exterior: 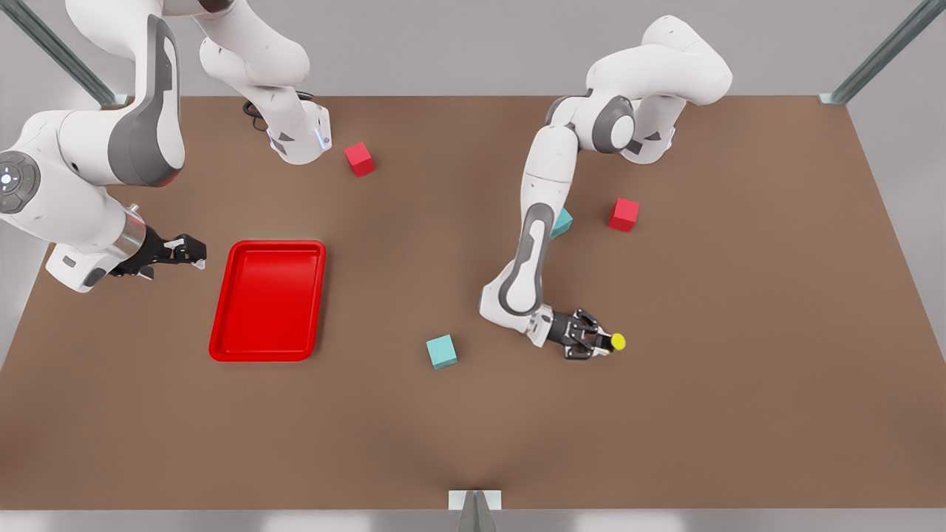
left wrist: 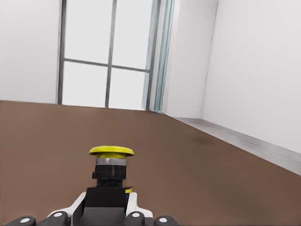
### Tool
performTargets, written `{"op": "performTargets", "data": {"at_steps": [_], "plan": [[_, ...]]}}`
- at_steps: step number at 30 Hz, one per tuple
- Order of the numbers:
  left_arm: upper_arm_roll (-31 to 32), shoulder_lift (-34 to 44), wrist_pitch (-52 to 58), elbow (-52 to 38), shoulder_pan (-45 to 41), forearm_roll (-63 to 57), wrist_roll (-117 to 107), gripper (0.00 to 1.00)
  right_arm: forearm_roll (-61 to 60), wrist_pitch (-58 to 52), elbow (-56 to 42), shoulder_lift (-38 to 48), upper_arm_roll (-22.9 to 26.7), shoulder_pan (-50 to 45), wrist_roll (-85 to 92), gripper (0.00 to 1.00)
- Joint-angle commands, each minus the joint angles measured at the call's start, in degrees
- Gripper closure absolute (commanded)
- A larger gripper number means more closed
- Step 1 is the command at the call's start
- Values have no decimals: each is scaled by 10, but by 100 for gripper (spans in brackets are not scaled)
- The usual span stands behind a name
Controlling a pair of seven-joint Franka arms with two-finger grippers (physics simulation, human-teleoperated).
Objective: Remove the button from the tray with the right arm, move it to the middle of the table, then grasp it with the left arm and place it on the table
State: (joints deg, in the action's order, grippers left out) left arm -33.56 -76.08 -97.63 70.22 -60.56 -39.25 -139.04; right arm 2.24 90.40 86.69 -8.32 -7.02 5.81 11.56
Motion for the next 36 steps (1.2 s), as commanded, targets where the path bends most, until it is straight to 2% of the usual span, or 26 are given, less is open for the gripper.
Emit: {"op": "performTargets", "data": {"at_steps": [1, 8, 9, 10, 11, 12, 27, 32, 34, 36], "plan": [[2, 1, 1, 0, -2, 0, -58, 59, 0, 0, 0, 1, 0, 1, 1, 0], [11, 7, 2, 0, -11, 7, -52, 59, 0, 0, 0, 0, 0, 0, 1, 0], [11, 8, 2, 0, -13, 8, -50, 52, 0, 0, 0, 0, 0, 0, 1, 0], [11, 8, 2, 1, -15, 8, -48, 34, 0, 0, 0, 0, 0, 0, 1, 0], [11, 8, 2, 1, -15, 8, -42, 4, 0, 1, 1, 0, 0, 0, 1, 0], [11, 8, 2, 1, -15, 9, -42, 0, 0, 0, 0, 0, 0, 0, 1, 0], [23, 47, 38, 10, -37, 18, -13, 0, 6, 13, -10, 1, 0, 1, 1, 0], [51, 160, 130, 40, -59, 26, 65, 0, 6, 0, -32, 4, 0, -7, 1, 0], [51, 230, 140, 54, -50, 27, 146, 0, 6, -31, -45, 8, -3, -8, 1, 0], [59, 323, 126, 49, -10, 80, 252, 0, 7, -46, -53, 8, -2, -7, 1, 0]]}}
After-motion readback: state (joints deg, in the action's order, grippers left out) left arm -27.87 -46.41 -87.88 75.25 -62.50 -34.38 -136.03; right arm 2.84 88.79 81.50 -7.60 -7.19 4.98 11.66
